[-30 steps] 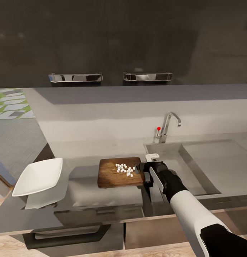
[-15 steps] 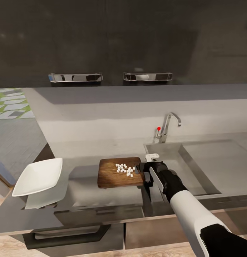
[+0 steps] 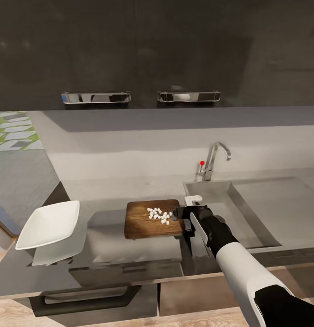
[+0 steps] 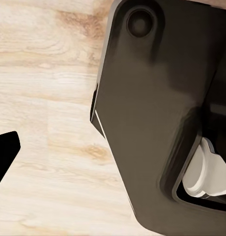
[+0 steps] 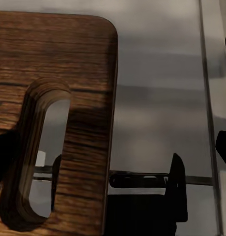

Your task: In the kitchen, take the Vidalia onion out of the sink, dice it on the chopping board with the paring knife, put the diced onion into the bowl on the countertop, then place both the paring knife and the chopping board into the sink.

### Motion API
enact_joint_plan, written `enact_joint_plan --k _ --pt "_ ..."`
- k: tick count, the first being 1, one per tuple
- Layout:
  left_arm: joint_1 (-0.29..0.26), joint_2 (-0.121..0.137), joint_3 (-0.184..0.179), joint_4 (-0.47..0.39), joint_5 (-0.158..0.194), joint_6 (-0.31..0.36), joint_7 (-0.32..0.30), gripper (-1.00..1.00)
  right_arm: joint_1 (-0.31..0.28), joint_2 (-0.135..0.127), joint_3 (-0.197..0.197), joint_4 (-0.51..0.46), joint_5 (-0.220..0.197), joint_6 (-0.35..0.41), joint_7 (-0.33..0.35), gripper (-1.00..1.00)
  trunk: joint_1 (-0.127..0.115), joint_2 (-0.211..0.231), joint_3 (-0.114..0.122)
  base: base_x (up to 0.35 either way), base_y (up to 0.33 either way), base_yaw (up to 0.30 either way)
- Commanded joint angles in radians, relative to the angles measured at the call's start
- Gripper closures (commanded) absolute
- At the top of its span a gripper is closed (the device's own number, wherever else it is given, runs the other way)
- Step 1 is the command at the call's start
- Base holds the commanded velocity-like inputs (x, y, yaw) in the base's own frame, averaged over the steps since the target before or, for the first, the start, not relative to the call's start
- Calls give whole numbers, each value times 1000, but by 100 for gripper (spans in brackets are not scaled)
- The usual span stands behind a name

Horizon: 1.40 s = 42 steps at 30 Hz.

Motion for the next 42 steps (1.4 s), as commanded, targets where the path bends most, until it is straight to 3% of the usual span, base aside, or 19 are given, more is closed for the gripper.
enact_joint_plan --k 1,36,42 --pt "-1 -1 -6 3 1 -5 2 -100 -1 -1 3 -1 -10 4 -6 -100 1 -2 -2 -34 83 0" --pt "-1 -1 -6 3 0 -4 2 -100 -1 -1 3 -1 -10 4 -7 -100 1 -2 -2 -3 17 0" --pt "-1 -1 -6 3 0 -4 2 -100 -1 -1 3 -1 -9 4 -6 -100 1 -2 -2 0 -185 0"
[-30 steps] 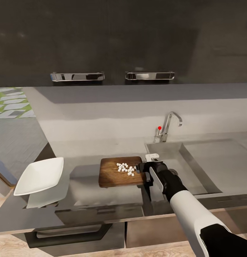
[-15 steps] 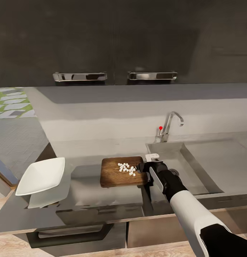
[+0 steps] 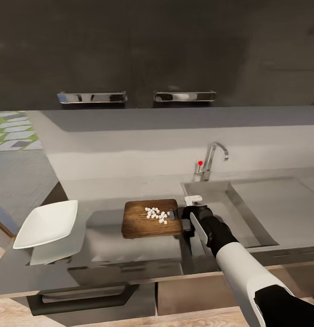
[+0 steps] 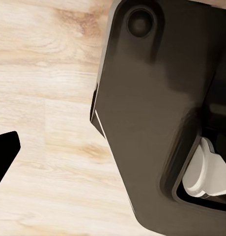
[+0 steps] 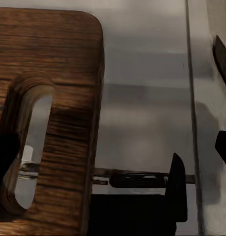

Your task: In the kitchen, take the Vidalia onion out of the sink, dice it on the chopping board with the paring knife, put the diced onion into the bowl on the countertop, then place both the paring knife and the chopping board into the sink.

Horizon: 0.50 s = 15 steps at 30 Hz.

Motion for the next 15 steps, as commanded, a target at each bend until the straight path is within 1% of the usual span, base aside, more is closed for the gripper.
enact_joint_plan --k 1,4,15 --pt "-1 -1 -6 4 1 -5 2 -100 -1 -1 3 -1 -10 4 -6 -100 1 -2 -2 0 -168 0" --pt "-1 -1 -6 3 1 -5 2 -100 -1 -1 3 -1 -10 4 -6 -100 1 -2 -2 0 -56 0" --pt "-1 -1 -6 3 1 -5 2 -100 -1 -1 3 -1 -10 4 -7 -100 1 -2 -4 0 -3 0"
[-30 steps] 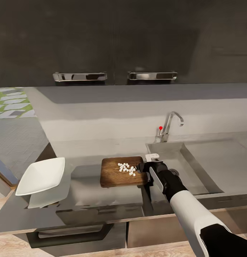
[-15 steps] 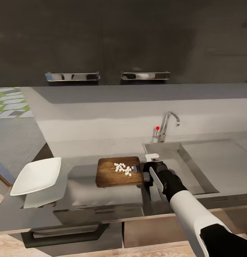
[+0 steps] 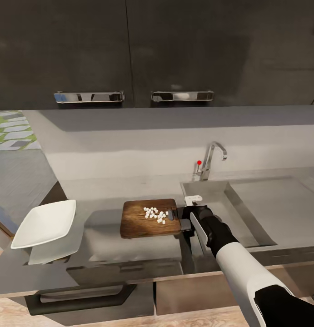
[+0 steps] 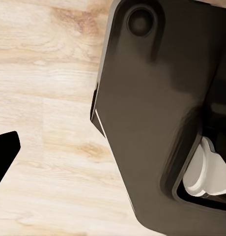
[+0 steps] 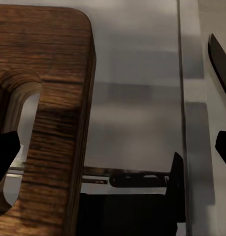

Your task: In the kitchen, take the Vidalia onion out of the sink, dice it on the chopping board with the paring knife, put the diced onion into the bowl on the countertop, then place both the paring knife and the chopping board into the sink.

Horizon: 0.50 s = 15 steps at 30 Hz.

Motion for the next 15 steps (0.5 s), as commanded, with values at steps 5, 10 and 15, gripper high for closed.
enact_joint_plan --k 5,10,15 --pt "-1 -1 -6 3 0 -5 2 -100 -1 -1 3 -1 -10 4 -6 -100 1 -2 -6 0 0 0" --pt "-1 0 -6 3 0 -5 2 -100 -1 -1 3 -1 -10 4 -7 -100 1 -2 -11 0 0 0" --pt "-1 0 -6 3 0 -5 2 -100 -1 -1 3 -1 -10 4 -6 -100 1 -2 -16 0 83 0"
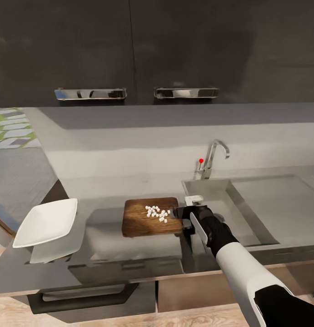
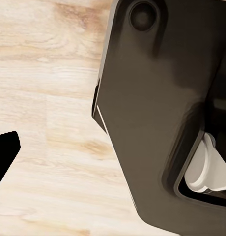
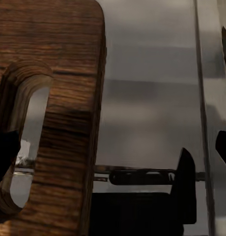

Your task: In the kitchen, take the Vidalia onion out of the sink, dice it on the chopping board with the paring knife, put the diced onion into the bowl on the countertop, then place both the paring knife and the chopping board into the sink.

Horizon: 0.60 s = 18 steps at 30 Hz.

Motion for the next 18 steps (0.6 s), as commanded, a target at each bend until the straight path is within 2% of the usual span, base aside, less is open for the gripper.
enact_joint_plan --k 1,18 --pt "-1 -1 -6 3 0 -4 2 -100 -1 0 3 -1 -10 4 -6 -100 1 -2 -3 0 131 0" --pt "-1 -2 -6 3 0 -4 2 -100 -1 0 3 -1 -10 4 -7 -100 1 -2 -8 0 11 0"
